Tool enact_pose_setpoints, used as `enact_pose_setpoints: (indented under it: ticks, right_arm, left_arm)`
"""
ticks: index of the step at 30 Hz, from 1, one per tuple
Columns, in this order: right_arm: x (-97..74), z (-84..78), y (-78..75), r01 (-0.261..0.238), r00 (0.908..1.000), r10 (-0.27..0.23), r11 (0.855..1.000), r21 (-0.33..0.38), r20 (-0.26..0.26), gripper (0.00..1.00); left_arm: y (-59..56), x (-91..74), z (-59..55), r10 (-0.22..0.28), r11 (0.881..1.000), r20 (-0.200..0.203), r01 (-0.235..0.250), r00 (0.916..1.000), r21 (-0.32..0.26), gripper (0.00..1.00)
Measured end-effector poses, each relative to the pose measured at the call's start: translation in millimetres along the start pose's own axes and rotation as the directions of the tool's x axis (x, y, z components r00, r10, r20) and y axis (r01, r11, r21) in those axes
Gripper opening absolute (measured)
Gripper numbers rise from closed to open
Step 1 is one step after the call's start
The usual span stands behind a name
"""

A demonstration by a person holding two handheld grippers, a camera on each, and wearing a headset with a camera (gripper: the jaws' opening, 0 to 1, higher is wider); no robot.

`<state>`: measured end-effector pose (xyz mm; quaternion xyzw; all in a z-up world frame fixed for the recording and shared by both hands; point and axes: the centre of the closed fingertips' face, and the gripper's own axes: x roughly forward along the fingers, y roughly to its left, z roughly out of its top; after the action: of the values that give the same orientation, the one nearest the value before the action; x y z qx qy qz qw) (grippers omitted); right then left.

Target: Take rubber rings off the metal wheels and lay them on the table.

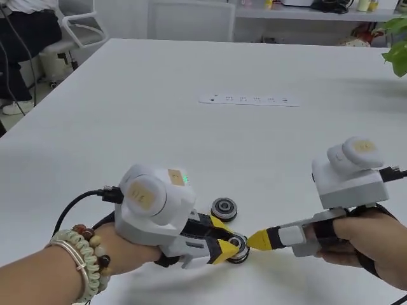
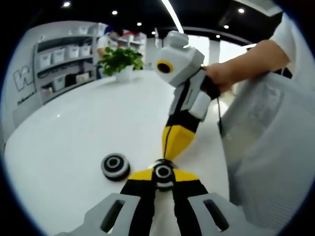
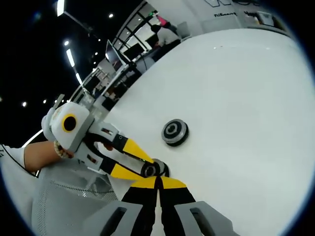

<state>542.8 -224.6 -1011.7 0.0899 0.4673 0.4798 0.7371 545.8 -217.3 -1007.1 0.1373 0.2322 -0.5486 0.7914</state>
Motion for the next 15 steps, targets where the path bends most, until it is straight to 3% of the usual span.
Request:
enact_pose_setpoints:
  ticks: [15]
  right_arm:
    - [2.1, 2.8, 10.1, -0.024, 0.9997, 0.024, 1.000, 0.000, 0.010, 0.00]
  left_arm:
    - [0.4, -0.3, -0.4, -0.001, 1.000, 0.007, 0.001, 1.0000, 0.003, 0.13]
